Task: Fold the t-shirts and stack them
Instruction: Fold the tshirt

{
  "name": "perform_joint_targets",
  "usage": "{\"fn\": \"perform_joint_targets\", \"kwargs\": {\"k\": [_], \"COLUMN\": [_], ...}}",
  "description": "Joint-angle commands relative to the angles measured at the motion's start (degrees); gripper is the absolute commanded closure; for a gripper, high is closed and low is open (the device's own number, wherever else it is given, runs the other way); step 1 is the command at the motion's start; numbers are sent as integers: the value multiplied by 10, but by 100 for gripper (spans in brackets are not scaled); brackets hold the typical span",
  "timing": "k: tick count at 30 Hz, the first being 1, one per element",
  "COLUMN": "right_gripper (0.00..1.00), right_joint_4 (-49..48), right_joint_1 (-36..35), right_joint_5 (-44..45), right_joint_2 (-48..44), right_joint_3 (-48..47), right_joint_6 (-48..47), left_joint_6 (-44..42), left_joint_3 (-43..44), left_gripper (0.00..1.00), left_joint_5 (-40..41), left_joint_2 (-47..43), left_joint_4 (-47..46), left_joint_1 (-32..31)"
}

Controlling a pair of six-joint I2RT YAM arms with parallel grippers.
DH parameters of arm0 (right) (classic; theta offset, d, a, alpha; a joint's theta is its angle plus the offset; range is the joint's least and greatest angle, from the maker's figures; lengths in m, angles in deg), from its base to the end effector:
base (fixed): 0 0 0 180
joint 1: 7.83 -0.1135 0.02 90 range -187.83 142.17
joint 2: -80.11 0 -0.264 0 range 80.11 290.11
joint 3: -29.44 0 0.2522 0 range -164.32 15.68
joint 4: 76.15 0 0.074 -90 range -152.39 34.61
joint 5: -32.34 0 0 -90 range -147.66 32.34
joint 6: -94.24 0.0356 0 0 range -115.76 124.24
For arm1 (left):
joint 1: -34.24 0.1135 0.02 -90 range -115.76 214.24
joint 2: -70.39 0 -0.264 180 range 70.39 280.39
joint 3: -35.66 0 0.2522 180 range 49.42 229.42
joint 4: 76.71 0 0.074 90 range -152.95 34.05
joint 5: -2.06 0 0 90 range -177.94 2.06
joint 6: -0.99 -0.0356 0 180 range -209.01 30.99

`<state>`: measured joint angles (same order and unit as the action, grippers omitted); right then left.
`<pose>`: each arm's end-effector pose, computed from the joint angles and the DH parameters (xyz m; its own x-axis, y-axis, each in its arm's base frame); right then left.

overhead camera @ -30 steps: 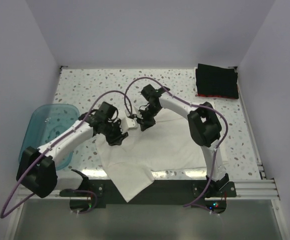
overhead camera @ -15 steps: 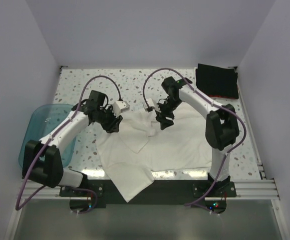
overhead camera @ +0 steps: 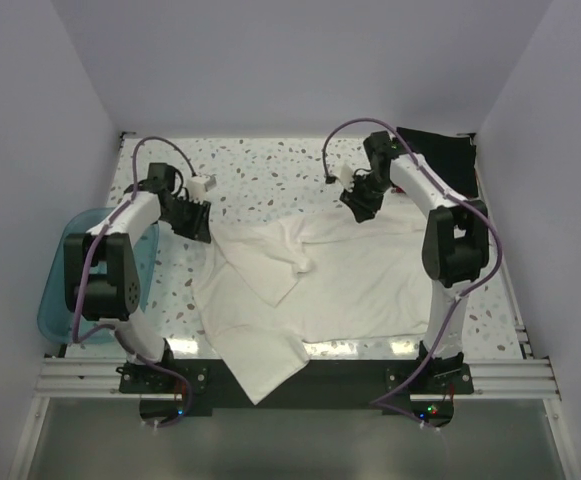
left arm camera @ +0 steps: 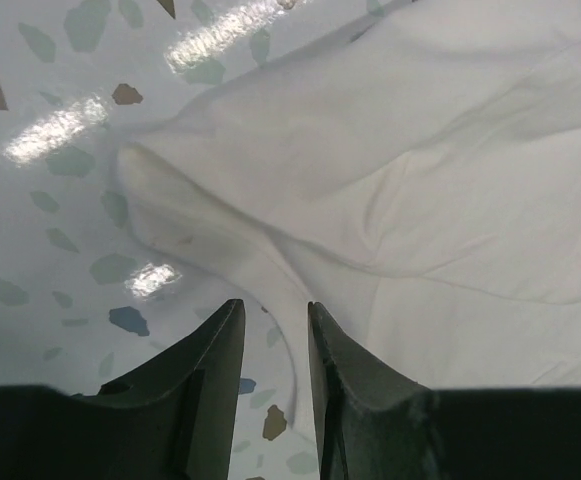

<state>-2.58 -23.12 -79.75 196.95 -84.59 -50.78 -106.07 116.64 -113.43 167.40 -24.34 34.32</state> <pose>0.3980 0.1227 0.2327 -0.2673 -0.8601 -0.4345 -0.9572 0.2890 0.0166 0.3337 -0.0149 0.2072 -0.8428 0.2636 -0.4693 0.4230 0.8635 -0.2745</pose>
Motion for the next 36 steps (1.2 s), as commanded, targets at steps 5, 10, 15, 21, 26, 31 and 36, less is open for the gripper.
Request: {"fn": "perform_joint_targets", "kwargs": {"k": [5,10,15,21,26,31,36], "right_gripper": [67,67,67,68,68,68,68], "right_joint_4": [-77,-95,-115,-120,-115,-115,-123], "right_joint_1": [67,100,111,119,119,119,119], "right_joint_5": [137,172,198,207,219,238,254], "right_joint_2": [6,15,30,53,80,95,105], "right_joint_3": [22,34,39,32,20,17,21], "right_joint_6": [60,52,46,41,36,32,25], "left_joint_6": [92,134,166,199,214,208,207], "left_joint_3": [1,12,22,17,13,25,46], "left_gripper": [61,58,57,61,80,100,100], "left_joint_5": [-72,-108,-138,-157,-136,-100,-91], "left_joint_2": [48,73,109,118,111,109,114], "left_joint_4": [-20,-61,-87,-121,-127,-126,-129], "left_joint_1": [19,32,33,33,48,74,88]}}
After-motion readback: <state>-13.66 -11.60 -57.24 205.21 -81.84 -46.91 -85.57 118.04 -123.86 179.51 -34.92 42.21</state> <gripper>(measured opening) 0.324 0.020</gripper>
